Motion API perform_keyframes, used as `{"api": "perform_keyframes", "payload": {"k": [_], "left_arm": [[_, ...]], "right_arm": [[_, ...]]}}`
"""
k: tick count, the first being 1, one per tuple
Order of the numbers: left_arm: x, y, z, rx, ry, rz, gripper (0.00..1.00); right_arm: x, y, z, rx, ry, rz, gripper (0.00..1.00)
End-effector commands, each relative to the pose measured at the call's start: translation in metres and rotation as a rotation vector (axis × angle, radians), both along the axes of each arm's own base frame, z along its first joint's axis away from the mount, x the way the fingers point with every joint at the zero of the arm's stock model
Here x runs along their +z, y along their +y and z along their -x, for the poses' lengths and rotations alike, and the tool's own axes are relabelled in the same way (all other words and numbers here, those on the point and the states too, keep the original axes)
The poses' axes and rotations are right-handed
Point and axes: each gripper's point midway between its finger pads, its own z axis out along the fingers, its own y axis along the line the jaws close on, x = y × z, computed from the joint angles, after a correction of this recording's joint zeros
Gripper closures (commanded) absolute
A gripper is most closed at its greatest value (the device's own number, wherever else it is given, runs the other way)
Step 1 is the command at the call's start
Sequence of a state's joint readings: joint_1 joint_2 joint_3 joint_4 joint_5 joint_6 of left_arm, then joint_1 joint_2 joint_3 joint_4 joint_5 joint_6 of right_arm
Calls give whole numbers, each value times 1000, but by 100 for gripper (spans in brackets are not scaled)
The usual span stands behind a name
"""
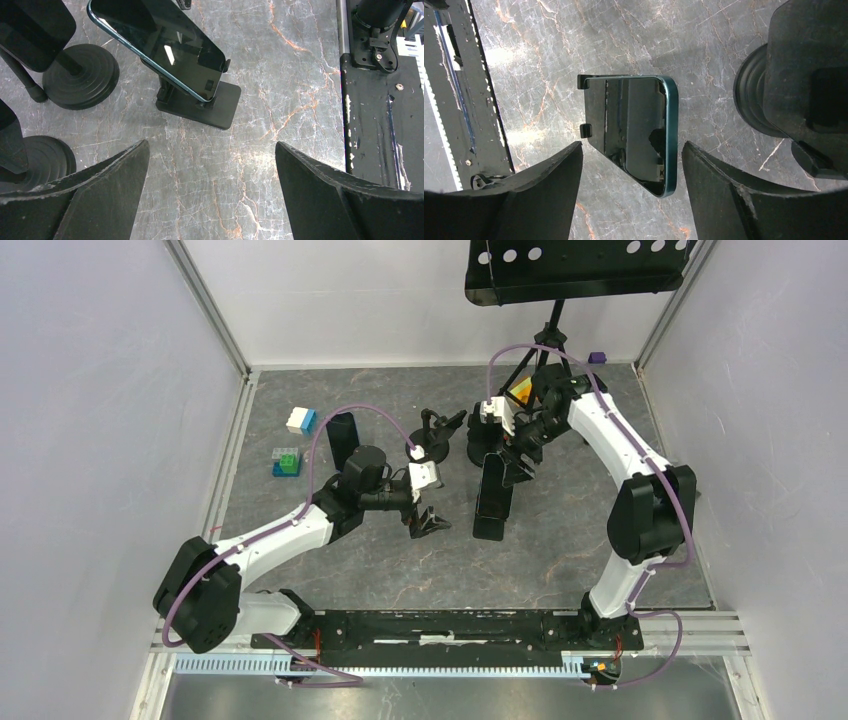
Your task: Place the phone on the phone stand
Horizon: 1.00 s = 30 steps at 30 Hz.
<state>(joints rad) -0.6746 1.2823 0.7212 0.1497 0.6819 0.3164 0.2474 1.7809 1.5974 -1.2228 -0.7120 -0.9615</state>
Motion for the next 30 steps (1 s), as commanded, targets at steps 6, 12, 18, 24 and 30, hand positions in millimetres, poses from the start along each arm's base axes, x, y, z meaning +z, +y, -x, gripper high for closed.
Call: {"api": "perform_keyframes", "payload": {"k": [6, 12, 18, 24, 30], "left_arm": [[23, -5, -6, -13, -80, 29, 0], [23, -4, -6, -13, -81, 29, 0], [25, -2, -9, 13, -96, 26, 0], [18, 12, -28, 148, -125, -20, 0], [10, 30, -35, 210, -132, -106, 0]], "right_arm": [[39, 0, -4, -20, -149, -32, 19], [54, 0, 8, -21, -177, -59, 19], [66, -3, 28, -51, -218, -91, 18], [54, -19, 44, -202, -410, -112, 13], [21, -32, 60, -250, -479, -97, 12]]}}
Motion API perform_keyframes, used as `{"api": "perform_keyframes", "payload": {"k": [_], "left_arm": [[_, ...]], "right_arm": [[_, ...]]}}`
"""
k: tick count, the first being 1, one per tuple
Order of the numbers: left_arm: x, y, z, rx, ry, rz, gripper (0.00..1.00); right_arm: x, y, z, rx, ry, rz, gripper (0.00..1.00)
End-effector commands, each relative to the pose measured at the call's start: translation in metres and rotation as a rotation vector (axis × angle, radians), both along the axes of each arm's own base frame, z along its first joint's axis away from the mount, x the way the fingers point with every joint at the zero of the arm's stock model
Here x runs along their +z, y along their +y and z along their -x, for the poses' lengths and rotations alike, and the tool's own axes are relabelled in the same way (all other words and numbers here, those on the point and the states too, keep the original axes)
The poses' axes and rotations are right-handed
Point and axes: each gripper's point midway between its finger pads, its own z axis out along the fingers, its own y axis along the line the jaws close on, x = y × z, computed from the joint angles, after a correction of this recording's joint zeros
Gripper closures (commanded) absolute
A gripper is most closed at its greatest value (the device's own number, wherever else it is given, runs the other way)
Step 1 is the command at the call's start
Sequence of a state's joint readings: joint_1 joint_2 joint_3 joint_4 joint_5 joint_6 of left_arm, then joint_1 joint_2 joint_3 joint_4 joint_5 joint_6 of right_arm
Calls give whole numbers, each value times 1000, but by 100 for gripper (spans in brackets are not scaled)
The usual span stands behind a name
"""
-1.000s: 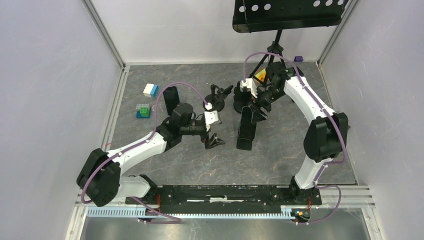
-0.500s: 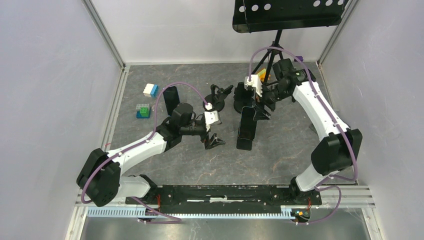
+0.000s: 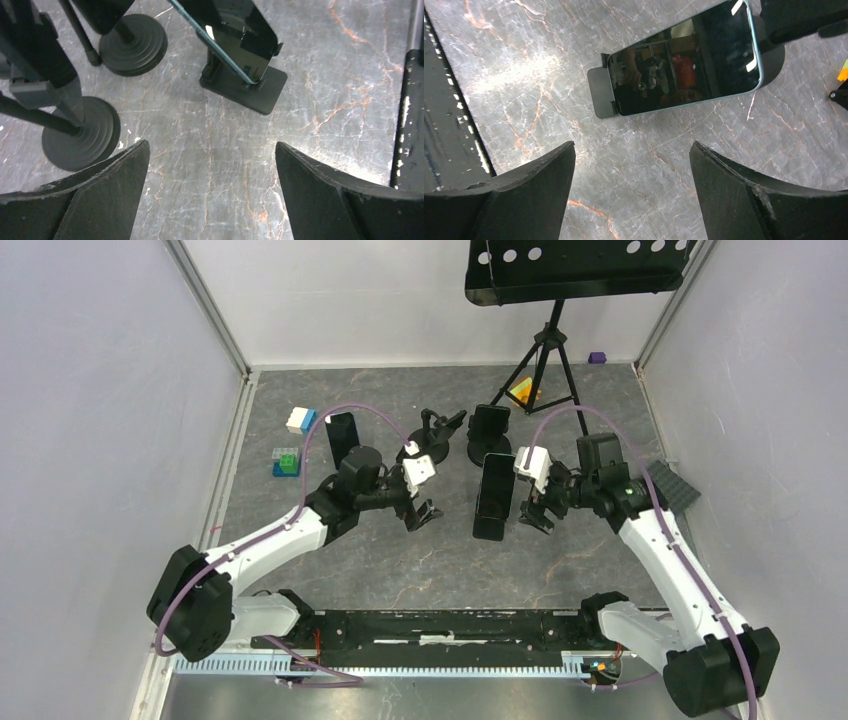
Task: Place the phone on the phone stand
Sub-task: Place the phone on the phone stand, then move the phone stand with the phone to the center of the board.
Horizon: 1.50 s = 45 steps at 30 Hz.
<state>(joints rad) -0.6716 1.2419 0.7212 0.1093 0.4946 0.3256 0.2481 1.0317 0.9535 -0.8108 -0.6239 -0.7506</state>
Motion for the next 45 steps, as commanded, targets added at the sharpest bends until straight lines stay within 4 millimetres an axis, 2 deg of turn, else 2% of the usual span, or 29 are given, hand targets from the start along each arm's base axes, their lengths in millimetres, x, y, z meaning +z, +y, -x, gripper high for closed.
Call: {"api": "perform_keyframes", "payload": {"k": [1, 5, 7, 11, 17, 22, 24, 28, 32, 34, 36, 45], "left_arm": [[6, 11, -4, -1, -75, -62, 0], [-13, 3, 15, -141, -120, -31, 0], [-24, -6, 18, -179, -88, -20, 2], [-46, -21, 15, -207, -5, 3, 12], [-57, -38, 10, -210, -39, 52, 18], [-61, -55, 9, -182, 3, 122, 28], [-67, -60, 9, -158, 23, 131, 31], [-83, -66, 5, -105, 88, 98, 43], [-104, -63, 12, -199, 57, -35, 57], [-110, -63, 12, -252, 19, -97, 67], [-115, -63, 11, -286, 9, -134, 73], [-135, -79, 12, -237, 137, -53, 83]], "right_arm": [[-12, -3, -17, -66, -103, -20, 12], [-39, -1, -12, -72, -111, -46, 12], [-51, -2, -13, -82, -107, -49, 14], [-72, -2, -12, -104, -95, -64, 20], [-80, 4, -13, -91, -91, -96, 27], [-95, -3, -25, -148, -78, -59, 29], [-98, -7, -29, -171, -79, -46, 30], [-98, -19, -33, -218, -87, -34, 31], [-97, -30, -32, -236, -88, -18, 32], [-98, -34, -31, -242, -76, -20, 33], [-98, -36, -31, -252, -71, -23, 34], [-92, -37, -33, -256, -66, -47, 36]]}}
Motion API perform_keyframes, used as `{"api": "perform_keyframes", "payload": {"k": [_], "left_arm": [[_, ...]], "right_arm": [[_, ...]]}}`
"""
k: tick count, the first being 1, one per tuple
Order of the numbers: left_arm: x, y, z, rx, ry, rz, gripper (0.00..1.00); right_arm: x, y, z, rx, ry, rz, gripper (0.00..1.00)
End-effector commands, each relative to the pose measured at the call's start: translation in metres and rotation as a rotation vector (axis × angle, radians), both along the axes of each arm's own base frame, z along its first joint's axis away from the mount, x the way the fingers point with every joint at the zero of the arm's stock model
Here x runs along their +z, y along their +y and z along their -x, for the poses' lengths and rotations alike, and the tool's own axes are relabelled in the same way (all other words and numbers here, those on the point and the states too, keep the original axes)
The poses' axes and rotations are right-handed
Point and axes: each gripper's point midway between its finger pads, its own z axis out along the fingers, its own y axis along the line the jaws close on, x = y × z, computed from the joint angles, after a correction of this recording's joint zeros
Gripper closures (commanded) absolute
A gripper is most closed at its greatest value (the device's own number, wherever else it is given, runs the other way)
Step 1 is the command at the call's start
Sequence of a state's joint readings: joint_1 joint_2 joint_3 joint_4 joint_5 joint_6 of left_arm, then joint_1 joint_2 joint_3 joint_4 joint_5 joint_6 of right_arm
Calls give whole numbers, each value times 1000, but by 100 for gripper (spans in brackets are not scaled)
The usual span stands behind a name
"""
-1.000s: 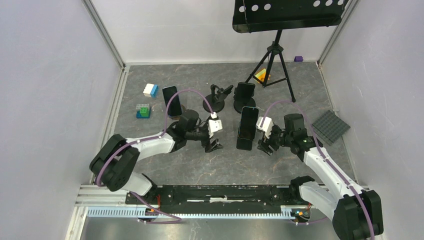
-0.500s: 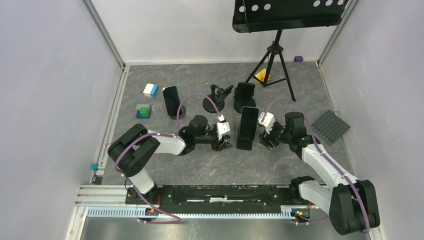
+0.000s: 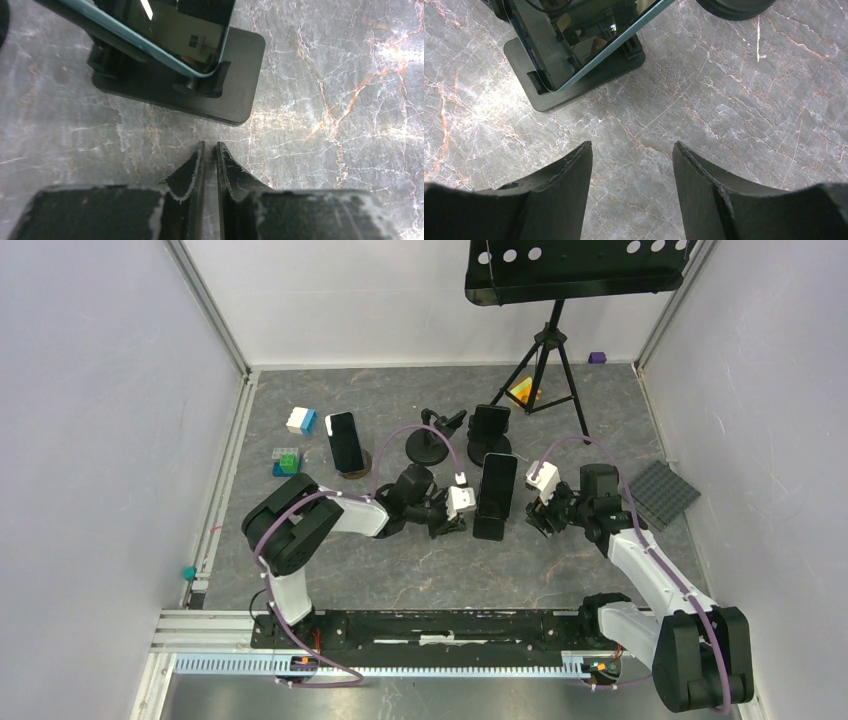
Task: Place the phone on the phone stand
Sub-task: Move the phone stand with the phone to the center of the board.
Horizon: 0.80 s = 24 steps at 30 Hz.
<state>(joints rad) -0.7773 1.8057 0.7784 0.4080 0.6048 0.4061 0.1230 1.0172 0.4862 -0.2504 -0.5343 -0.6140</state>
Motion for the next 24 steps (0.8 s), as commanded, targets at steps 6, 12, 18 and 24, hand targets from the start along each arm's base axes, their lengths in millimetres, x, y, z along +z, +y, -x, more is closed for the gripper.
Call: {"api": "perform_keyframes", "payload": {"k": [6, 12, 18, 24], "left_arm": [[-2, -24, -5, 43, 44, 110, 88], [-6, -37, -16, 65, 51, 142, 91], [-9, -42, -21, 63, 51, 134, 92], [-9, -47, -26, 43, 53, 102, 90]], "right_arm": [[17, -1, -6, 1, -51, -28, 36], [19, -15, -2, -24, -54, -16, 36], [19, -27, -1, -58, -49, -28, 36], [15, -29, 0, -62, -21, -46, 36]]}}
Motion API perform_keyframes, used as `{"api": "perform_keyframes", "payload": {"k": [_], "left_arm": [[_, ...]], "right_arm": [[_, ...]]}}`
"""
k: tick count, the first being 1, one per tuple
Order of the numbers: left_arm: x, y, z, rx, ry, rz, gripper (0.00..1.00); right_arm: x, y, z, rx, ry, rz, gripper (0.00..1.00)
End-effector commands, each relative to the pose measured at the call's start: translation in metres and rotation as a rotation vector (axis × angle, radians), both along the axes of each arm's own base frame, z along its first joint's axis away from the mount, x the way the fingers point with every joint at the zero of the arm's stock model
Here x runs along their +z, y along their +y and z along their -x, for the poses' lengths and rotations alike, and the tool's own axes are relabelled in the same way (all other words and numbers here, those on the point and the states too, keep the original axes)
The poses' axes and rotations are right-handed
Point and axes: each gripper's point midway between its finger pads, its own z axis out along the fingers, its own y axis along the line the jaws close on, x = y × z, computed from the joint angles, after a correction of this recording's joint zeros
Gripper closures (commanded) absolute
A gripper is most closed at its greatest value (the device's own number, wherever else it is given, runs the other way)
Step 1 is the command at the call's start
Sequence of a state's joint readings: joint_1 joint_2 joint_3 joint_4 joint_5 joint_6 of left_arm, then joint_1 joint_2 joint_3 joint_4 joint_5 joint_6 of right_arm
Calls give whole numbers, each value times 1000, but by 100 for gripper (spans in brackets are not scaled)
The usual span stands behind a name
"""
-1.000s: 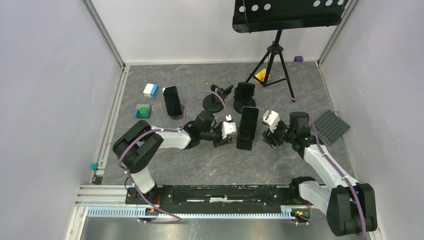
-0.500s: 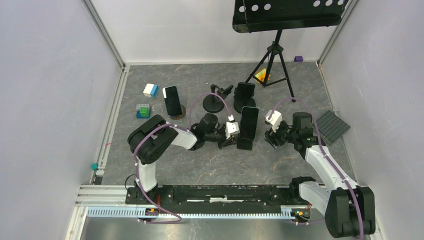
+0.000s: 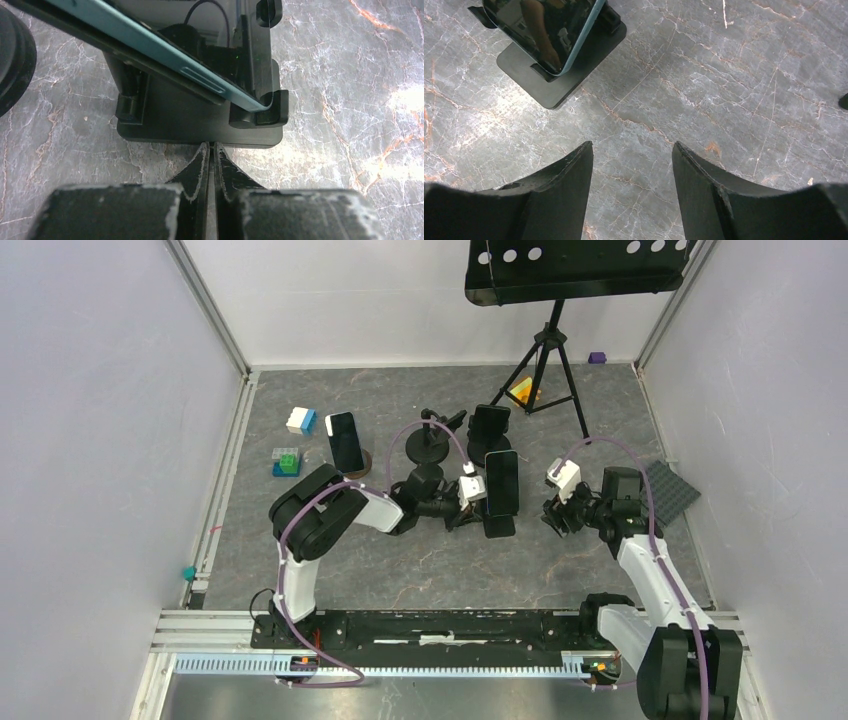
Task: Place the phone on the phone stand
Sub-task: Move the phone stand with the phone to the center of the board.
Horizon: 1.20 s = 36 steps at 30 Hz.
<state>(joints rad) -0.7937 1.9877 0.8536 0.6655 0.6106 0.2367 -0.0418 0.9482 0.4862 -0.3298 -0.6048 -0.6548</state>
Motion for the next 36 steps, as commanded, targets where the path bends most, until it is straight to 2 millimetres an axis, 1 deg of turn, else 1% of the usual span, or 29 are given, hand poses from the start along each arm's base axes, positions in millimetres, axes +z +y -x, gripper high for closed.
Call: {"api": "perform_keyframes", "payload": {"k": [1, 4, 9, 15, 21, 24, 27, 31, 34, 36], "left_arm": [[-4, -9, -5, -18, 12, -26, 89], [-10, -13, -3, -48, 43, -42, 86], [-13, -19, -1, -82, 78, -44, 82], [-11, -30, -1, -113, 106, -40, 82], [-18, -42, 2, -143, 138, -76, 82], [-19, -49, 2, -154, 146, -79, 82], [-21, -55, 6, -169, 154, -84, 82], [-23, -54, 8, -168, 155, -93, 80], [-23, -47, 10, -154, 129, -97, 75], [-21, -42, 10, -138, 104, -89, 68]], "right_arm": [[7, 4, -2, 30, -11, -22, 36], [6, 2, -1, 26, -11, -23, 36], [6, 1, -1, 20, -10, -25, 36], [7, 0, -3, 14, -9, -35, 36], [9, -3, -4, -9, -12, -32, 36], [10, -5, -4, -28, -23, -35, 30], [11, 2, -2, -10, -28, -76, 22], [14, 6, -10, -38, -39, -129, 11], [12, 12, -10, -30, -21, -176, 4], [12, 16, -10, -25, -2, -205, 2]]}}
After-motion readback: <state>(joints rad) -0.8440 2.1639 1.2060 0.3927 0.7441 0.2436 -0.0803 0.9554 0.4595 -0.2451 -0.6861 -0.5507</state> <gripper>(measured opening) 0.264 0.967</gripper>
